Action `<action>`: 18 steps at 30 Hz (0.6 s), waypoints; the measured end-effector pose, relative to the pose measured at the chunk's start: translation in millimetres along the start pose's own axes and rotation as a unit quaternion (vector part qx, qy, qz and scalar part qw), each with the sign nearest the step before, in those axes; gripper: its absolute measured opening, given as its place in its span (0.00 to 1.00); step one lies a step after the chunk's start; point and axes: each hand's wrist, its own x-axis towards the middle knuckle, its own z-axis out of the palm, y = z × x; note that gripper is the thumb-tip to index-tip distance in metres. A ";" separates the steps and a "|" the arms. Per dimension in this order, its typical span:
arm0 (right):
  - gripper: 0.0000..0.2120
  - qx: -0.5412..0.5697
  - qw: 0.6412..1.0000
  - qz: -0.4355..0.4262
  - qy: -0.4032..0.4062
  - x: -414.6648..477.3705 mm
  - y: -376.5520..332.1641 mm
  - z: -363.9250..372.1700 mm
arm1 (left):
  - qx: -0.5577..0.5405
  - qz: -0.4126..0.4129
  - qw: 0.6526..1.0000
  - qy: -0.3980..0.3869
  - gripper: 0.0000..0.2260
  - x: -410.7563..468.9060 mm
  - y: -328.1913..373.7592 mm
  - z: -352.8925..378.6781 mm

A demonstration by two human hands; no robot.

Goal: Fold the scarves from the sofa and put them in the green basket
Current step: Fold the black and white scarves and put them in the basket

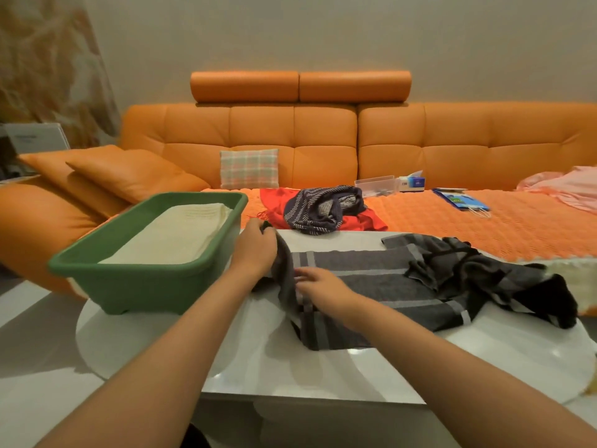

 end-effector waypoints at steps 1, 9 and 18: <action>0.20 0.039 0.998 0.016 0.037 -1.1 -4.5 -12.9 | -0.029 0.012 0.999 -0.014 0.05 -0.3 6.4 4.5; 0.13 0.176 0.953 0.136 0.204 -18.2 12.7 -105.9 | -0.097 0.068 0.901 -0.417 0.17 -41.9 40.8 84.6; 0.38 -0.295 0.938 0.086 0.164 -23.3 73.6 -118.9 | 0.228 0.259 0.854 -0.389 0.11 -40.4 1.9 98.9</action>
